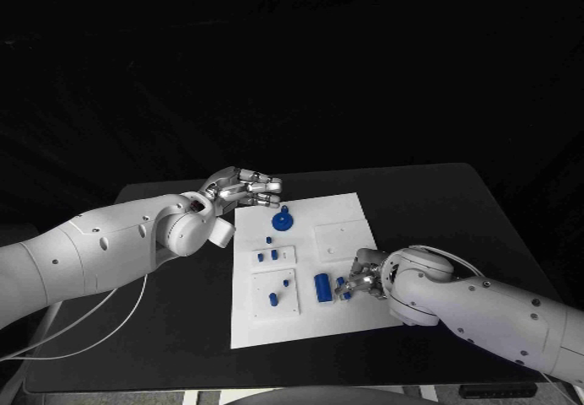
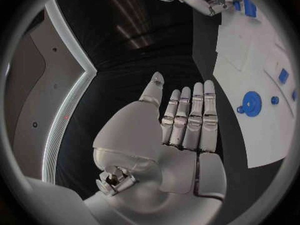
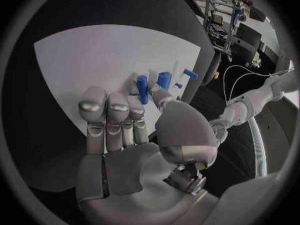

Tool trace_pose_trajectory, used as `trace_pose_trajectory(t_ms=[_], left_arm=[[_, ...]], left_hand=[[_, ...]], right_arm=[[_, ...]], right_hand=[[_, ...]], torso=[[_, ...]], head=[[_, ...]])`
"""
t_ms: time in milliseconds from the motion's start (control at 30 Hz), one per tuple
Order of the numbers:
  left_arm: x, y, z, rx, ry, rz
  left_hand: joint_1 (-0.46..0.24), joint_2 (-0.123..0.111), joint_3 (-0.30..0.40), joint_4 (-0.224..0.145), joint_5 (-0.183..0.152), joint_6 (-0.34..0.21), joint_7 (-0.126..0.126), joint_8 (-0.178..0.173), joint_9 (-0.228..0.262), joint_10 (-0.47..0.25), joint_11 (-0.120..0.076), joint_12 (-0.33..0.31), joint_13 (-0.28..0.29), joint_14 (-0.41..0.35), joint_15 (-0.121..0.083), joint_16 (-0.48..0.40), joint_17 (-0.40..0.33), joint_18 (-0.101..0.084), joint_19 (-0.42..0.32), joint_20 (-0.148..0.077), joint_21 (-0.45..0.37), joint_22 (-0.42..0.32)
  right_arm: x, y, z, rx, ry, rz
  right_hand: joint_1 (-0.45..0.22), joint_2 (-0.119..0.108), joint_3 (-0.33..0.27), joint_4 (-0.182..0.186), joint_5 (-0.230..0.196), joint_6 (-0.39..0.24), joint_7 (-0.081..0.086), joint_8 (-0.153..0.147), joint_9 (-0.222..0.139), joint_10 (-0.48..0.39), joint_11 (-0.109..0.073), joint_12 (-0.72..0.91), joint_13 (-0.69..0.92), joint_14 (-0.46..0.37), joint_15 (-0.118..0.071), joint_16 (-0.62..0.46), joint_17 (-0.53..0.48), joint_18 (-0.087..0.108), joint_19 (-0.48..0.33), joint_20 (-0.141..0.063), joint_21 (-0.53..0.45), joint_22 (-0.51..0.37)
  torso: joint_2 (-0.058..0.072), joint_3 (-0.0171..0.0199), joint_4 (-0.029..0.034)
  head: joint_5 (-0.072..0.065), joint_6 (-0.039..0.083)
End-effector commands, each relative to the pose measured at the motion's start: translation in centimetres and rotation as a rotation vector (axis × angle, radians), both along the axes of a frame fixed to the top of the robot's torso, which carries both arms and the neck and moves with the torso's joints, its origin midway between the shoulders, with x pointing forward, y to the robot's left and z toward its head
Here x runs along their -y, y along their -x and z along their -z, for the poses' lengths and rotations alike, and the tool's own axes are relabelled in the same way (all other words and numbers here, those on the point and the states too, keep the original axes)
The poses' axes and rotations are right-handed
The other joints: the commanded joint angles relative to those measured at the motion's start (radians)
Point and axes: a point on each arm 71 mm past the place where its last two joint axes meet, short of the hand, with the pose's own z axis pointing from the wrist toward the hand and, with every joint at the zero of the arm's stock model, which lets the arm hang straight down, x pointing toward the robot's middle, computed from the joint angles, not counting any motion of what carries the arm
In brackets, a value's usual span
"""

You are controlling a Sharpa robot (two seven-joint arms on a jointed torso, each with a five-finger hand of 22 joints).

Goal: Assemble the parts on the task board

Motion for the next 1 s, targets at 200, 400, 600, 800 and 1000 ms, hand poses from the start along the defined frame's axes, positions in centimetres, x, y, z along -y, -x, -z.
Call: trace_pose_trajectory(t_ms=[200, 400, 600, 800, 1000], left_arm=[[0.26, 0.08, -0.05, 0.001, 0.005, 0.018], [0.27, 0.08, -0.04, 0.001, 0.005, 0.018], [0.24, 0.07, -0.04, 0.001, 0.005, 0.017], [0.23, 0.07, -0.04, 0.001, 0.004, 0.017], [0.19, 0.06, -0.04, 0.001, 0.003, 0.016]], left_hand=[[-0.005, 0.003, 0.003, 0.006, 0.002, 0.000, 0.005, 0.002, -0.001, -0.010, 0.000, -0.005, 0.000, -0.002, 0.004, 0.000, 0.001, -0.003, 0.000, 0.002, 0.004, -0.001], [-0.005, 0.003, 0.003, 0.006, 0.002, 0.000, 0.005, 0.002, -0.001, -0.010, 0.000, -0.005, 0.000, -0.002, 0.004, 0.000, 0.001, -0.003, 0.000, 0.002, 0.004, -0.001], [-0.005, 0.002, 0.003, 0.007, 0.002, -0.001, 0.005, 0.002, -0.001, -0.012, 0.000, -0.004, 0.000, -0.002, 0.004, 0.000, 0.001, -0.002, 0.000, 0.002, 0.004, -0.002], [-0.005, 0.002, 0.003, 0.007, 0.002, -0.001, 0.005, 0.002, -0.001, -0.012, 0.000, -0.004, 0.000, -0.002, 0.004, 0.000, 0.001, -0.002, 0.000, 0.002, 0.004, -0.002], [-0.005, 0.002, 0.003, 0.007, 0.002, -0.001, 0.005, 0.002, -0.001, -0.012, 0.000, -0.004, 0.000, -0.002, 0.004, 0.000, 0.001, -0.002, 0.000, 0.002, 0.004, -0.002]], right_arm=[[-0.34, 0.44, 0.42, -0.015, -0.013, -0.021], [-0.31, 0.43, 0.37, -0.010, -0.018, -0.019], [-0.28, 0.43, 0.35, -0.008, -0.021, -0.018], [-0.27, 0.43, 0.31, -0.004, -0.024, -0.018], [-0.03, 0.38, 0.17, 0.013, -0.035, -0.013]], right_hand=[[-0.005, -0.075, -0.025, 0.152, -0.070, 0.001, 0.005, 0.004, -0.004, -0.001, -0.004, -0.008, -0.005, 0.000, -0.005, -0.005, -0.002, -0.012, 0.053, -0.001, -0.002, 0.110], [0.014, -0.127, -0.025, 0.252, -0.112, 0.000, 0.008, 0.003, -0.002, -0.002, 0.000, -0.012, -0.009, 0.000, -0.005, -0.007, 0.000, -0.010, 0.053, 0.000, -0.004, 0.110], [0.023, -0.133, -0.026, 0.267, -0.115, 0.000, 0.008, 0.003, 0.000, -0.002, 0.000, -0.012, -0.009, 0.000, -0.005, -0.007, 0.001, -0.010, 0.053, 0.000, -0.005, 0.110], [0.033, -0.112, -0.019, 0.231, -0.092, -0.002, 0.007, 0.003, -0.001, -0.002, -0.001, -0.011, -0.009, 0.001, -0.006, -0.007, 0.001, -0.011, 0.054, -0.001, -0.003, 0.111], [0.026, -0.108, -0.013, 0.212, -0.090, -0.004, 0.007, 0.002, -0.002, -0.003, -0.001, -0.013, -0.010, 0.000, -0.006, -0.010, -0.001, -0.010, 0.053, -0.001, -0.008, 0.109]], torso=[[0.000, -0.0002, 0.0001], [0.000, 0.0000, 0.0002], [0.000, 0.0001, 0.0000], [0.000, -0.0002, 0.0002], [0.000, -0.0002, 0.0001]], head=[[0.001, -0.001], [0.002, -0.001], [0.005, -0.004], [0.005, -0.005], [0.007, -0.003]])
